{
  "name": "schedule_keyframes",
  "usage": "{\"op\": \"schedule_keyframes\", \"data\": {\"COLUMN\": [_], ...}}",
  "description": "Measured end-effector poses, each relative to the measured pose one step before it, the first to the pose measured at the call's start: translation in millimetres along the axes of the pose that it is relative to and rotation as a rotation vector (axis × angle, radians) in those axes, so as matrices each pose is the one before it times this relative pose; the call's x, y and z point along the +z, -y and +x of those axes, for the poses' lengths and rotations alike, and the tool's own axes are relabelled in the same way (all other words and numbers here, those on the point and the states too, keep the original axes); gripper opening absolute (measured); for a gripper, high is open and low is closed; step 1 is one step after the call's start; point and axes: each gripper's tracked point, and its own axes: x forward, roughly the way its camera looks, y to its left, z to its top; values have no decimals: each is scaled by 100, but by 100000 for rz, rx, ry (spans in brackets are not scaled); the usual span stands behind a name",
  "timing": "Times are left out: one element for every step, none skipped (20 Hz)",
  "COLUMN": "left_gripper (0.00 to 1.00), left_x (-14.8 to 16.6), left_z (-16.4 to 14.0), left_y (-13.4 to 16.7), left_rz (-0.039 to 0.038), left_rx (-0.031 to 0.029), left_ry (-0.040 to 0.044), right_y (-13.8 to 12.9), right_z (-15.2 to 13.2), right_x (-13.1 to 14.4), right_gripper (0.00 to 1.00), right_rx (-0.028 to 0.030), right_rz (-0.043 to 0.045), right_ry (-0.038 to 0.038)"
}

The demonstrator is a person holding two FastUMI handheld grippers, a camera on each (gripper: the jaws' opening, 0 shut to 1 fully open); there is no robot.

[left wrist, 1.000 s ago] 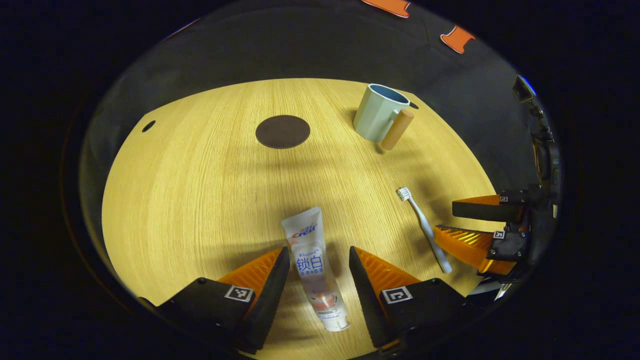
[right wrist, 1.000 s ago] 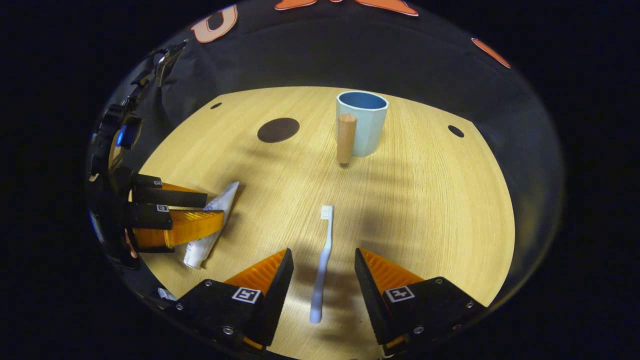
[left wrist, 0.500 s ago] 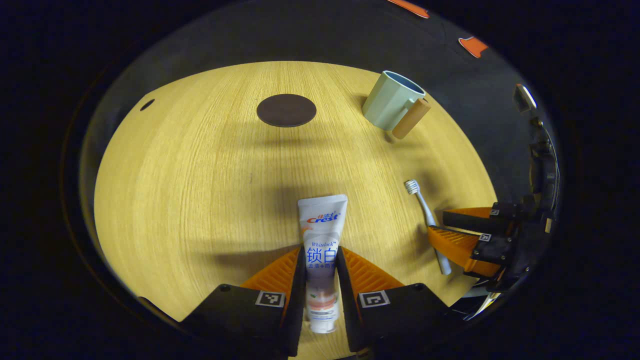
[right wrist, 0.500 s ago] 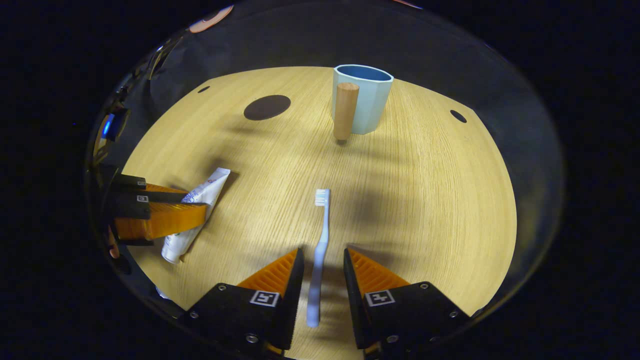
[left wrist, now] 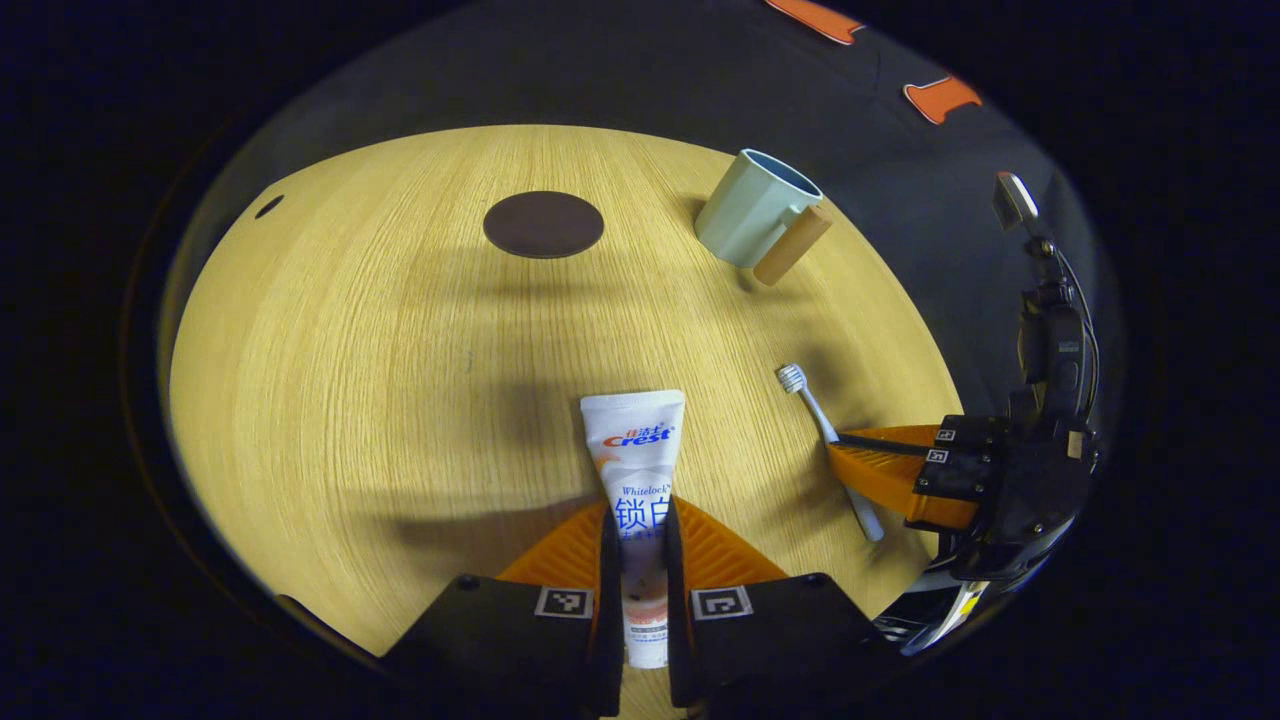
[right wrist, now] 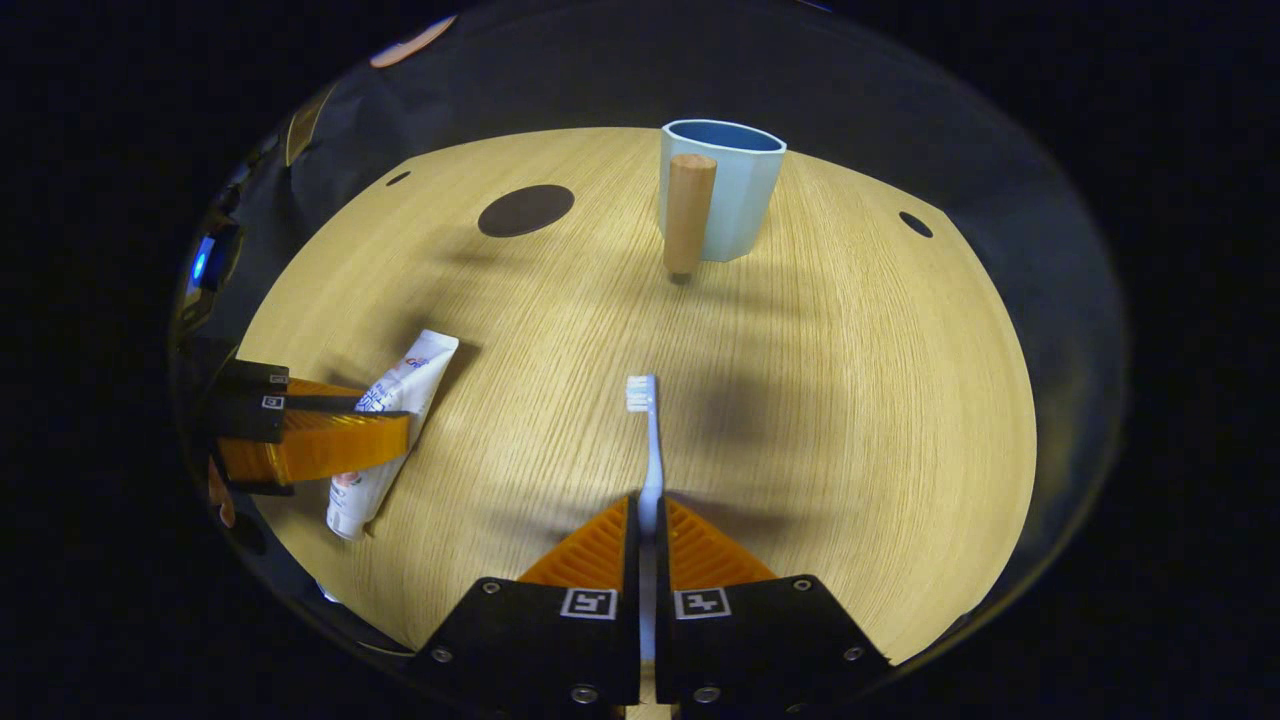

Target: Put the toothbrush and toothpaste on the desktop into the cup, then pick up the cup and place it on the coaster on the desktop.

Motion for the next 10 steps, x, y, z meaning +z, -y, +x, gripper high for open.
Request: {"op": "schedule_keyframes", "data": {"left_gripper": [18,15,15,15,15,15,15,15,15,14], "left_x": [-73,-117,133,96,329,161,138,76,61,-106], "left_z": [1033,-1326,-158,117,44,-225,-222,-51,-73,134], "left_y": [-13,82,-164,-127,-81,54,79,54,-27,113], "left_rz": [-1101,390,-259,35,174,-6,-207,-553,-801,-228], "left_rx": [234,-426,156,1064,1099,1121,693,475,695,186], "left_ry": [605,340,532,976,1610,1393,1560,1318,1262,1179], "right_y": [156,359,473,308,80,245,552,524,345,562], "right_z": [29,10,134,115,10,-223,-453,-388,-257,-406], "right_x": [85,82,18,-86,-319,-132,130,294,272,313], "right_gripper": [5,5,5,5,5,5,5,5,5,5], "right_rx": [-369,-1981,-3310,-1862,-64,651,318,139,-40,14], "right_rz": [-204,-773,-2252,-1910,-550,442,565,1016,927,1075], "right_ry": [735,1022,1397,1215,1130,1110,1516,1736,1946,2210]}}
